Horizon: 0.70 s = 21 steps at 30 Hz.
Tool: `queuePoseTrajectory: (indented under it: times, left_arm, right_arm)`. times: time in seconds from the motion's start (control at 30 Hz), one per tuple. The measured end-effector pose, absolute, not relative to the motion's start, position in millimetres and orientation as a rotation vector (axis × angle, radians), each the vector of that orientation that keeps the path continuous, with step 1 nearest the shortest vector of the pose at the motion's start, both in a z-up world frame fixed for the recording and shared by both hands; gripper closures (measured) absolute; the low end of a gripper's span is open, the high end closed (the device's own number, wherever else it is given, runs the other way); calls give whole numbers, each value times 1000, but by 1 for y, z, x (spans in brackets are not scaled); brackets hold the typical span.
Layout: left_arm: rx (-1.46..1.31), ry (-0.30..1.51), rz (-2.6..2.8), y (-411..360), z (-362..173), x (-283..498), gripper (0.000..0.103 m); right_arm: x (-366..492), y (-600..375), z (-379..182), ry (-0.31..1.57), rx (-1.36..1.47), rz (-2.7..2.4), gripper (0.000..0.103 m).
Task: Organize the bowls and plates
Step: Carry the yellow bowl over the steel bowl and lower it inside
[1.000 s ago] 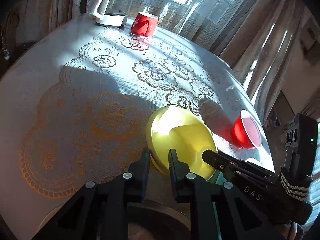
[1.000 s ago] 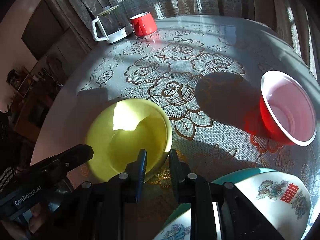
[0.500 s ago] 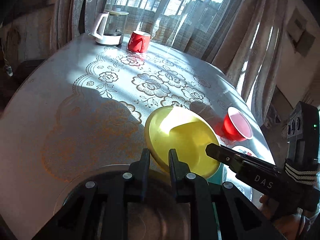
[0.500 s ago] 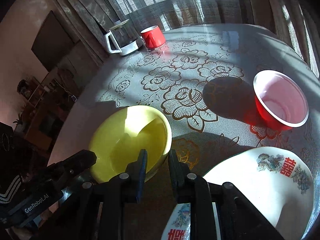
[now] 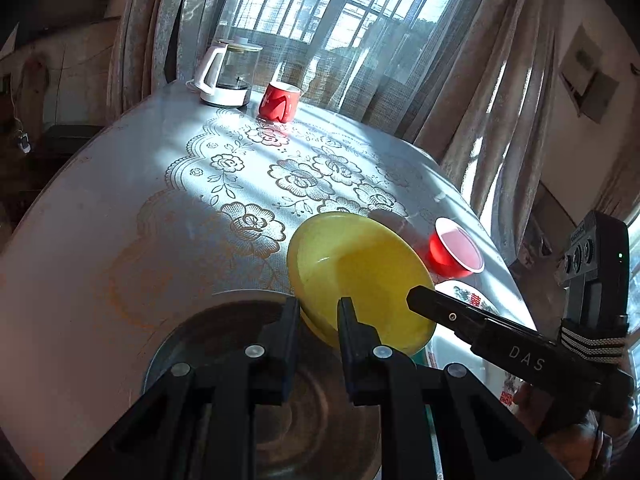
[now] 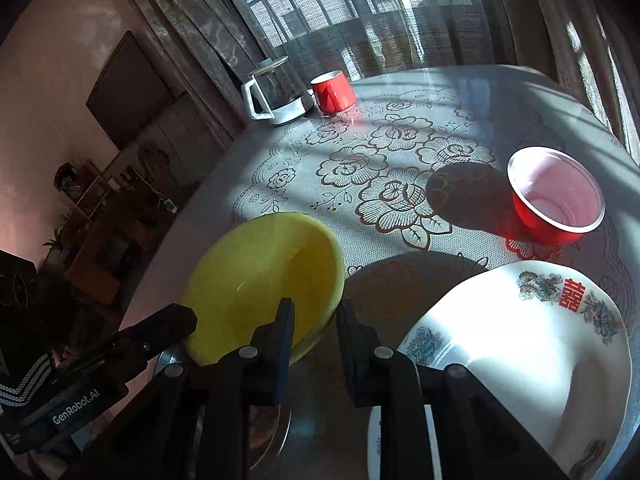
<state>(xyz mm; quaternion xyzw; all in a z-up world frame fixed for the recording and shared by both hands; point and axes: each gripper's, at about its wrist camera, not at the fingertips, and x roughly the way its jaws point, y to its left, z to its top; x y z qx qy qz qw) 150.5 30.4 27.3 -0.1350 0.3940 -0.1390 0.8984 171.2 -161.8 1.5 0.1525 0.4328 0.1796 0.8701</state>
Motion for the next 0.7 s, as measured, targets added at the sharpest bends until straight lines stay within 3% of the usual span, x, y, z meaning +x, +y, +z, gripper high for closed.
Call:
queuePoseTrajectory:
  times: [0.7]
  left_arm:
    - [-300, 788, -203, 69, 19, 80, 85]
  right_arm:
    - [129, -120, -19, 945, 293, 511, 81]
